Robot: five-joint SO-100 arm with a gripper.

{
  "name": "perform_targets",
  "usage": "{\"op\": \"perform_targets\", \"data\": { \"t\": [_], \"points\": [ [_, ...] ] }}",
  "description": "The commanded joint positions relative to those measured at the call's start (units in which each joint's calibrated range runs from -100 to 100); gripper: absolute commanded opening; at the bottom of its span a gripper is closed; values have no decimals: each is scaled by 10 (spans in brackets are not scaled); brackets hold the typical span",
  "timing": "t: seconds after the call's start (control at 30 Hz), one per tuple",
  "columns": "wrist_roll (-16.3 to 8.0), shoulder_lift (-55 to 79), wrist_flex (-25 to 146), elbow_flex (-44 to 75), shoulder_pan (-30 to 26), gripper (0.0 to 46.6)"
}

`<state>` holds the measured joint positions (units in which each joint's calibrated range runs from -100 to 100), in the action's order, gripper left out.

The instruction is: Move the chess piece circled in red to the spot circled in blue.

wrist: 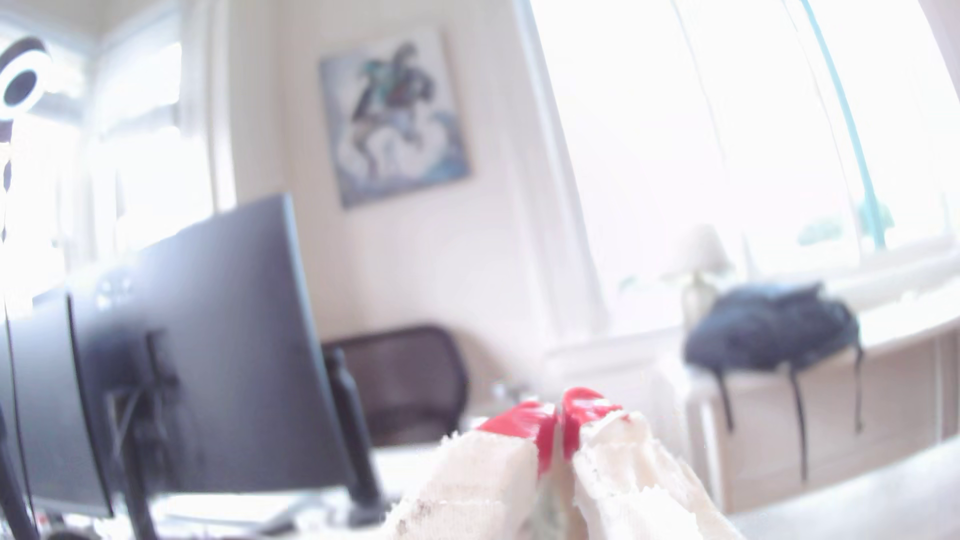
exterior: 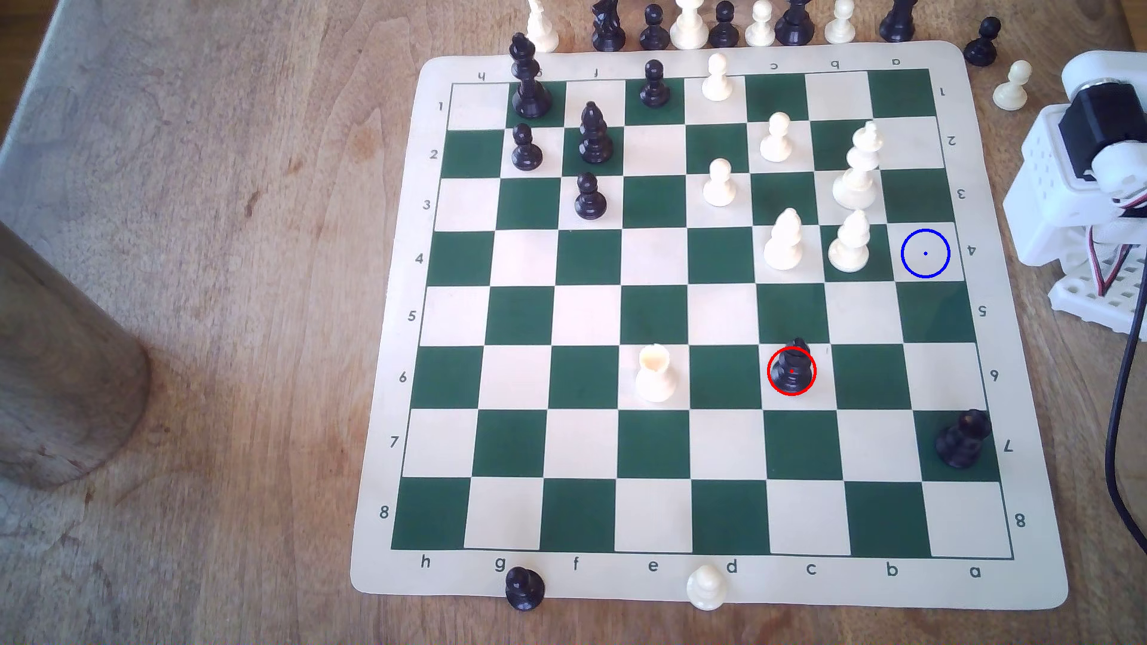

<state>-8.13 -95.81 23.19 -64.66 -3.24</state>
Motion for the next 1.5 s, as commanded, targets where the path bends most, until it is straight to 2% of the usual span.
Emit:
{"op": "perform_targets", "data": {
  "t": [0.0, 0.03, 0.07, 0.1, 0.13, 0.17, 0.3, 0.47, 0.6, 0.73, 1.1, 1.3, 1.47],
  "points": [
    [3, 2, 318, 170, 5, 56],
    [5, 2, 334, 174, 5, 34],
    [17, 2, 346, 175, -2, 4],
    [31, 2, 365, 176, -4, 2],
    [41, 2, 382, 173, -10, 8],
    [56, 1, 421, 167, -28, 38],
    [68, 1, 498, 130, -91, 107],
    [56, 9, 520, 17, -141, 184],
    [31, 75, 496, -3, -198, 189],
    [22, 164, 456, -6, -238, 188],
    [28, 284, 364, -74, -223, 173],
    [32, 330, 319, -75, -204, 171],
    [38, 420, 252, -64, -185, 165]
  ]
}}
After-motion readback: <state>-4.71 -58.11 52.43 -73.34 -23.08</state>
